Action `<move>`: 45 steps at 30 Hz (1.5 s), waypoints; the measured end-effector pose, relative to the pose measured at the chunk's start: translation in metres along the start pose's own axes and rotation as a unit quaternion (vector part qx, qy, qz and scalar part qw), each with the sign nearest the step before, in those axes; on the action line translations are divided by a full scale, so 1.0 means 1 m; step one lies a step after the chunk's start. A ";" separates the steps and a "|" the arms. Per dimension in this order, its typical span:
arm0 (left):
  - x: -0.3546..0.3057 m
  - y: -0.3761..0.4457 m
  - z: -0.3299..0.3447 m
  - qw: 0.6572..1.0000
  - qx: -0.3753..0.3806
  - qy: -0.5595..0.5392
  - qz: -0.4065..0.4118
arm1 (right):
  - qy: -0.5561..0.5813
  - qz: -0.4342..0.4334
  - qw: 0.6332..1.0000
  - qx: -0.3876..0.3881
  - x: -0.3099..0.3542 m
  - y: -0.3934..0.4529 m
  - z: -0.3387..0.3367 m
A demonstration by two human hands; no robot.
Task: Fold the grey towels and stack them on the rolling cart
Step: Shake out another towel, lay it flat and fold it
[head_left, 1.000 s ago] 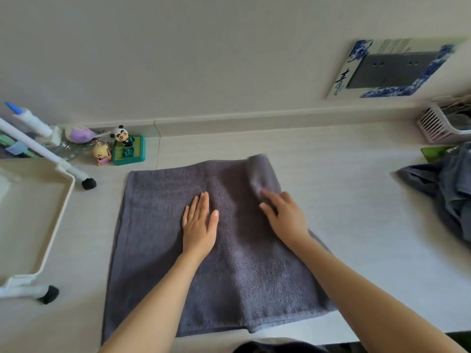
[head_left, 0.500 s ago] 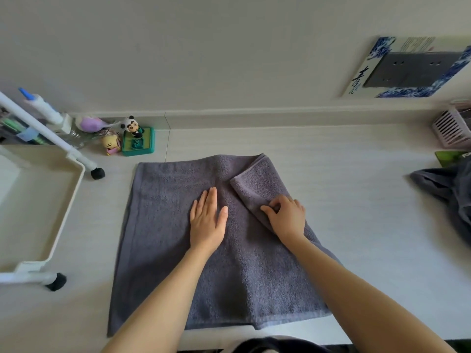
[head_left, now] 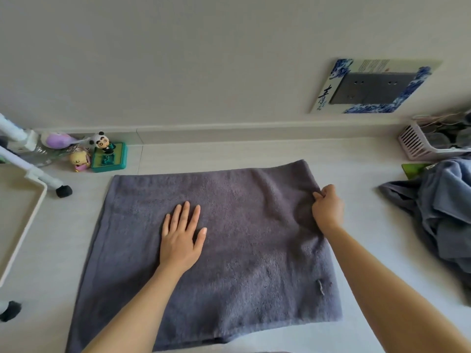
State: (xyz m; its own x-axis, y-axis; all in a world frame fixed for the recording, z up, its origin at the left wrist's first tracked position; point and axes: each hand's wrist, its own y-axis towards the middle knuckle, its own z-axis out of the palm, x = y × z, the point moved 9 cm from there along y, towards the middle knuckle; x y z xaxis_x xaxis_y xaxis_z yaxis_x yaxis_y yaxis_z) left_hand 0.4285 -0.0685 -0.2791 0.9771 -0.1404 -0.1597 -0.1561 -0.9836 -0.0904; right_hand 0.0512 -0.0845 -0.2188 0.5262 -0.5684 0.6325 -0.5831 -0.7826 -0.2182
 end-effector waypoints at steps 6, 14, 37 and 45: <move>-0.008 0.006 -0.001 1.000 0.012 0.009 -0.011 | -0.093 0.028 0.994 0.044 -0.021 0.013 0.019; -0.046 0.005 0.001 1.000 0.001 0.007 -0.019 | -0.116 -0.025 0.991 0.063 -0.018 0.016 0.034; -0.172 0.063 0.011 0.998 0.022 -0.017 0.064 | -0.270 -0.328 0.903 0.062 0.018 -0.008 0.072; -0.171 0.066 0.020 0.996 0.023 0.036 0.074 | -0.269 -0.259 0.926 0.055 0.004 0.027 0.069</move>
State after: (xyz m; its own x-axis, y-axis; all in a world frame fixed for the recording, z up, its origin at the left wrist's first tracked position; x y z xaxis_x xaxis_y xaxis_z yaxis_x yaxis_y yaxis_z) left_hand 0.2484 -0.1073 -0.2770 0.9507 -0.2922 -0.1041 -0.3035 -0.9456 -0.1173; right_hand 0.0803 -0.1255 -0.2740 0.9672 -0.1312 0.2176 -0.1159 -0.9899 -0.0816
